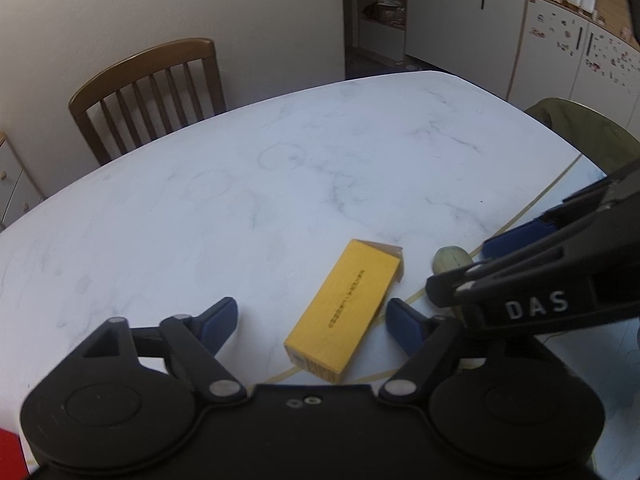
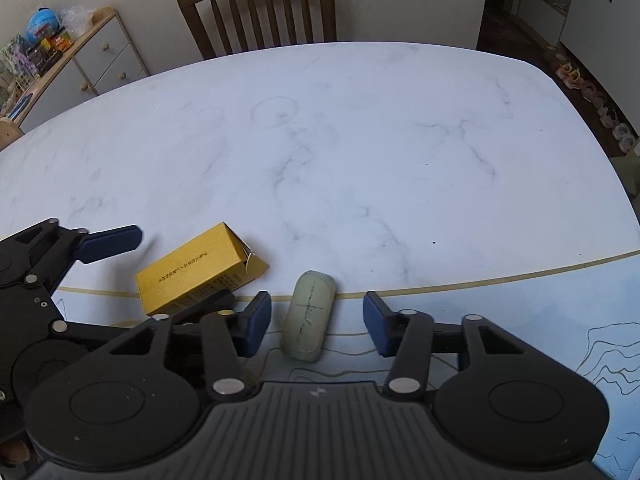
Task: Organize objects
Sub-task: 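Grasp the yellow box with the left gripper while the right gripper grasps the green eraser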
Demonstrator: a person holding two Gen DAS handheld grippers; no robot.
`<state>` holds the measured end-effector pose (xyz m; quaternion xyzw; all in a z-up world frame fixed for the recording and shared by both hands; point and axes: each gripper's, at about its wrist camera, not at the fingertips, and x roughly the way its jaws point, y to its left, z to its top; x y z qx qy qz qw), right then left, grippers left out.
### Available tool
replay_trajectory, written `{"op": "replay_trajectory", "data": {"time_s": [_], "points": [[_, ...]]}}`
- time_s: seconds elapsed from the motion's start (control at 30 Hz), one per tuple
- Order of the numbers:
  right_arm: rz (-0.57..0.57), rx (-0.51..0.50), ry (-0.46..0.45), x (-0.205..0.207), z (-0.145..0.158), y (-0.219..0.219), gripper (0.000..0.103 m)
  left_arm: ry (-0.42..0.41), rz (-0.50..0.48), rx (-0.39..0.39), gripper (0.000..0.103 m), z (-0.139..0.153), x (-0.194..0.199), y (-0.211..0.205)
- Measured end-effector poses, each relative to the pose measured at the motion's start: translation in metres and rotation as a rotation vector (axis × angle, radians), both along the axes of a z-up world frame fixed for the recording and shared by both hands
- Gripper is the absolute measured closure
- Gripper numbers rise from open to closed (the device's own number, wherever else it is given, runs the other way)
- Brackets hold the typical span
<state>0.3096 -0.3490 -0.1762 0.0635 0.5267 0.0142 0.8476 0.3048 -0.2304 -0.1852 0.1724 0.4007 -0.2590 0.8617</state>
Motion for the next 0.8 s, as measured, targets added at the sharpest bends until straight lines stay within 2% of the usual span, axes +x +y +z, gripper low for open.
{"op": "replay_trajectory", "data": {"time_s": [0.03,0.1,0.17,0.27,0.33,0.4,0.53,0.63,0.8], "points": [[0.003,0.002,0.004,0.0006,-0.0008,0.0009,0.062,0.0,-0.004,-0.001,0.023,-0.0003,0.0,-0.0007],[0.001,0.011,0.01,0.0018,-0.0019,0.0011,0.064,0.0,-0.014,-0.001,0.032,-0.0007,-0.0002,-0.0023],[0.005,0.001,0.01,0.0027,-0.002,0.0027,0.067,-0.002,-0.018,-0.003,0.036,-0.001,-0.0006,-0.0026],[0.008,-0.004,0.014,0.0032,-0.0022,0.0039,0.071,0.005,-0.031,-0.009,0.049,-0.0024,-0.0009,-0.0041],[0.008,-0.011,0.014,0.0028,-0.0022,0.0042,0.075,0.005,-0.034,-0.011,0.052,-0.0021,-0.0018,-0.0049],[0.003,-0.014,0.014,0.0036,-0.0023,0.0042,0.078,0.01,-0.04,-0.015,0.06,-0.0014,-0.0022,-0.0056],[-0.011,0.0,0.016,0.0033,-0.0016,0.0037,0.079,0.014,-0.038,-0.02,0.065,0.0005,-0.0026,-0.0057],[-0.017,0.0,0.015,0.0024,-0.0013,0.0033,0.08,0.024,-0.035,-0.026,0.075,0.0012,-0.0045,-0.0045],[-0.022,0.01,0.015,-0.0029,0.0024,0.0014,0.081,0.054,-0.002,-0.037,0.075,0.0046,-0.0056,0.0023]]}}
